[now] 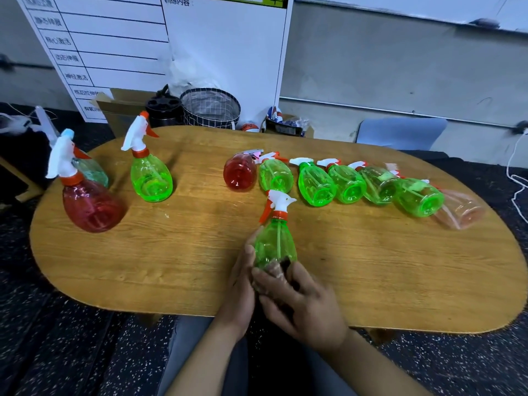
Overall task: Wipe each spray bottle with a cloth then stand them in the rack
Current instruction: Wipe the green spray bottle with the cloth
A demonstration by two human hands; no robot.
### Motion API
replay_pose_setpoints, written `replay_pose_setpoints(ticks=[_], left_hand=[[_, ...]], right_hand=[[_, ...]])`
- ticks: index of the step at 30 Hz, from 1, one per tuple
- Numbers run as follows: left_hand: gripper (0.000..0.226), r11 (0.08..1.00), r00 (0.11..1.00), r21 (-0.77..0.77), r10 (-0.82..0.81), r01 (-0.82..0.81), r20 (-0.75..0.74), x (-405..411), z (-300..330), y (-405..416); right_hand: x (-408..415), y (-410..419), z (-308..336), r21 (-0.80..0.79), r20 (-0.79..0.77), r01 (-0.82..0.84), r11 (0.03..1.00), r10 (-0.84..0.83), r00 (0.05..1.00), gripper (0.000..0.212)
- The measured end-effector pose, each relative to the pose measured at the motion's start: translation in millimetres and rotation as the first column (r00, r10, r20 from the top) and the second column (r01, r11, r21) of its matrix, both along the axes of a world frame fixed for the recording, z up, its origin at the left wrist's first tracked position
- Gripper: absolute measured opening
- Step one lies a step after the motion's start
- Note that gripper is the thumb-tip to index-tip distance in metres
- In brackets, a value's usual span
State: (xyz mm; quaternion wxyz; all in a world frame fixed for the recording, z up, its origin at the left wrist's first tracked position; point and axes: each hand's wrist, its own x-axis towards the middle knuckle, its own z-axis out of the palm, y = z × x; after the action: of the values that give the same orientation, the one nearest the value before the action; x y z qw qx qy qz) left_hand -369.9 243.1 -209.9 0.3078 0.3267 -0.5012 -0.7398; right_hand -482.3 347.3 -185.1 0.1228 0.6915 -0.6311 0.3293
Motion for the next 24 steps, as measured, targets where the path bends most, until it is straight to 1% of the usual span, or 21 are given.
replay_pose_setpoints(ticks=[1,2,3,4,5,6,7,8,9,10,11,12,13,14,15,16,19,20,22,23,24], left_hand=[[0.07,1.0,1.0,-0.013,-0.015,0.015,-0.003,0.3,2.0,-0.5],[0.069,0.999,1.0,-0.025,-0.027,0.027,-0.013,0.4,4.1,-0.6],[0.073,0.998,0.999,-0.048,-0.033,0.032,-0.021,0.8,6.1,-0.2],[0.079,0.996,1.0,-0.09,-0.019,0.018,-0.017,1.2,6.2,0.4],[0.084,0.989,1.0,-0.145,-0.007,0.006,-0.008,1.9,7.7,1.8],[0.086,0.986,1.0,-0.166,-0.01,0.01,0.0,2.5,9.5,3.8],[0.086,0.98,1.0,-0.197,-0.007,0.012,0.026,2.8,11.7,5.2],[0.085,0.978,1.0,-0.207,0.015,-0.01,0.024,1.7,11.8,5.0],[0.083,0.977,1.0,-0.213,0.015,-0.011,0.018,1.1,11.1,4.2],[0.08,0.98,1.0,-0.201,-0.001,0.0,-0.006,0.0,9.4,3.2],[0.076,0.982,0.999,-0.188,-0.035,0.029,-0.028,-0.2,8.2,2.3],[0.072,0.984,0.997,-0.169,-0.056,0.046,-0.05,-0.1,6.9,1.2],[0.069,0.986,0.996,-0.16,-0.06,0.049,-0.062,0.4,6.5,0.2],[0.067,0.988,0.995,-0.148,-0.062,0.051,-0.073,1.0,7.0,0.0],[0.064,0.988,0.995,-0.148,-0.066,0.054,-0.075,1.3,6.9,0.0],[0.06,0.987,0.994,-0.152,-0.071,0.058,-0.078,1.7,6.3,0.1],[0.049,0.987,0.994,-0.152,-0.074,0.06,-0.085,2.3,4.3,0.8],[0.048,0.99,0.994,-0.132,-0.065,0.053,-0.092,2.1,4.6,1.3],[0.047,0.995,0.994,-0.093,-0.049,0.04,-0.102,1.1,6.1,2.8],[0.047,0.996,0.994,-0.081,-0.043,0.035,-0.101,0.5,6.3,3.5],[0.048,0.997,0.994,-0.068,-0.039,0.032,-0.101,0.0,6.1,3.8]], right_hand=[[-1.1,2.6,-1.8,-0.016,-0.057,-0.026,1.0,0.025,0.998,0.037],[-2.7,4.2,-1.8,-0.026,-0.081,-0.053,0.998,0.05,0.995,0.036],[-3.6,6.2,-0.9,-0.03,-0.061,-0.071,0.997,0.069,0.996,0.035],[-4.0,7.7,1.0,-0.031,0.014,-0.074,0.997,0.074,0.997,0.035],[-4.0,7.7,4.3,-0.035,0.145,-0.051,0.998,0.055,0.988,0.033],[-5.0,5.5,8.2,-0.049,0.309,0.007,0.999,0.009,0.951,0.032],[-7.9,0.7,10.7,-0.061,0.488,0.092,0.994,-0.051,0.872,0.03],[-12.2,-6.2,12.6,-0.06,0.66,0.177,0.982,-0.094,0.746,0.028],[-15.8,-14.4,14.4,-0.049,0.8,0.233,0.971,-0.102,0.591,0.027],[-19.2,-22.0,14.8,-0.026,0.894,0.258,0.966,-0.093,0.439,0.026],[-21.7,-27.7,13.6,0.0,0.943,0.265,0.964,-0.088,0.32,0.025],[-22.6,-31.7,11.4,0.023,0.966,0.267,0.964,-0.09,0.242,0.025],[-21.9,-34.0,7.1,0.034,0.975,0.269,0.962,-0.092,0.204,0.024],[-19.0,-34.1,3.0,0.037,0.975,0.273,0.961,-0.094,0.201,0.023],[-14.4,-31.8,0.2,0.041,0.969,0.277,0.96,-0.106,0.223,0.025],[-10.2,-29.0,-2.8,0.052,0.955,0.277,0.959,-0.129,0.269,0.028],[-4.2,-20.9,-10.3,0.092,0.856,0.252,0.963,-0.206,0.474,0.033],[-4.8,-19.6,-10.3,0.091,0.824,0.245,0.965,-0.21,0.526,0.034],[-8.4,-19.9,-4.3,0.057,0.77,0.227,0.972,-0.187,0.609,0.033],[-11.5,-21.9,0.2,0.038,0.753,0.219,0.975,-0.172,0.635,0.032],[-14.9,-25.8,6.2,0.024,0.761,0.216,0.976,-0.158,0.629,0.032]])
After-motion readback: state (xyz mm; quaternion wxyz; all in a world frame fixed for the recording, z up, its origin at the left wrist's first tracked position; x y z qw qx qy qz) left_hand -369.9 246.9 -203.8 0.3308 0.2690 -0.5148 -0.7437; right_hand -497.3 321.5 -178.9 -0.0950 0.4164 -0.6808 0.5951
